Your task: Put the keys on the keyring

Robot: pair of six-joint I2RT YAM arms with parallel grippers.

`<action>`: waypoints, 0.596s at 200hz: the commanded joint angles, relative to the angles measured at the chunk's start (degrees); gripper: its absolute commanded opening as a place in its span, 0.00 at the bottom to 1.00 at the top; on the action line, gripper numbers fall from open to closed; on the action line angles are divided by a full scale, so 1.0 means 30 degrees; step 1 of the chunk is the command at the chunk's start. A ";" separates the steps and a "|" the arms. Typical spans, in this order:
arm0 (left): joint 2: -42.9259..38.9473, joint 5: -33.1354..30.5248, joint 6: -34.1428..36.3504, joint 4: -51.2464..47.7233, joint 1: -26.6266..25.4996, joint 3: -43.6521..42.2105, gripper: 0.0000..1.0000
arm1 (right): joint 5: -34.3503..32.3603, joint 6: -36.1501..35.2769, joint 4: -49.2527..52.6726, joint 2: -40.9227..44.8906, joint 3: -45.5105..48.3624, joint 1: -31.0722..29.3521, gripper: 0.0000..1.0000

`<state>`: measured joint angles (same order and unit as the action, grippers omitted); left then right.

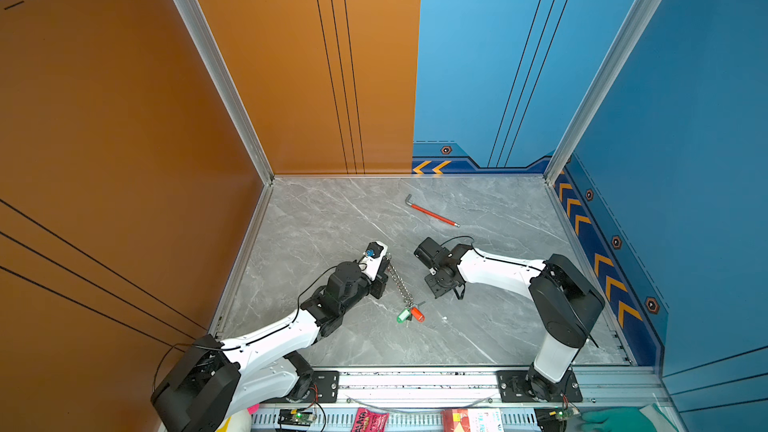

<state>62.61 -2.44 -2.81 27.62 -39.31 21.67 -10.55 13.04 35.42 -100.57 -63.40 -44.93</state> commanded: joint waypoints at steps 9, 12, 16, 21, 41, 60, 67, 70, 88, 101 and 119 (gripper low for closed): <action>0.0195 -0.0059 0.0257 0.0287 0.0154 0.0081 0.00 | 0.0652 0.0789 -0.0615 0.1990 0.1156 0.0264 0.23; 0.0195 -0.0073 0.0258 0.0287 0.0154 0.0091 0.00 | 0.0671 0.0870 -0.0816 0.2169 0.1324 0.0305 0.23; 0.0195 -0.0041 0.0260 0.0287 0.0154 0.0100 0.00 | 0.0703 0.1021 -0.1148 0.2347 0.1602 0.0350 0.23; 0.0222 -0.0037 0.0244 0.0287 0.0155 0.0100 0.00 | 0.0742 0.1250 -0.1522 0.2556 0.1936 0.0395 0.23; 0.0224 -0.0032 0.0243 0.0287 0.0153 0.0099 0.00 | 0.0805 0.2395 -0.2555 0.2866 0.2843 0.0776 0.22; 0.0220 -0.0067 0.0240 0.0290 0.0154 0.0100 0.00 | 0.1109 0.3039 -0.3474 0.3039 0.3509 0.0881 0.21; 0.0222 -0.0041 0.0247 0.0287 0.0154 0.0093 0.00 | 0.1322 0.3173 -0.3840 0.3134 0.3756 0.0876 0.21; 0.0224 -0.0078 0.0238 0.0287 0.0154 0.0096 0.00 | 0.1428 0.3222 -0.4006 0.3165 0.3861 0.0883 0.21; 0.0198 -0.0038 0.0240 0.0287 0.0153 0.0098 0.00 | 0.1519 0.3518 -0.4497 0.3344 0.4319 0.0825 0.20; 0.0195 -0.0008 0.0240 0.0287 0.0158 0.0093 0.00 | 0.1457 0.3564 -0.4638 0.3515 0.4497 0.0848 0.20; 0.0225 0.0020 0.0209 0.0287 0.0127 0.0092 0.00 | 0.1210 0.3537 -0.4624 0.3807 0.4535 0.0975 0.19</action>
<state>62.87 -2.42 -2.83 27.64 -39.33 21.67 -6.98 21.96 23.68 -91.70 -50.48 -42.30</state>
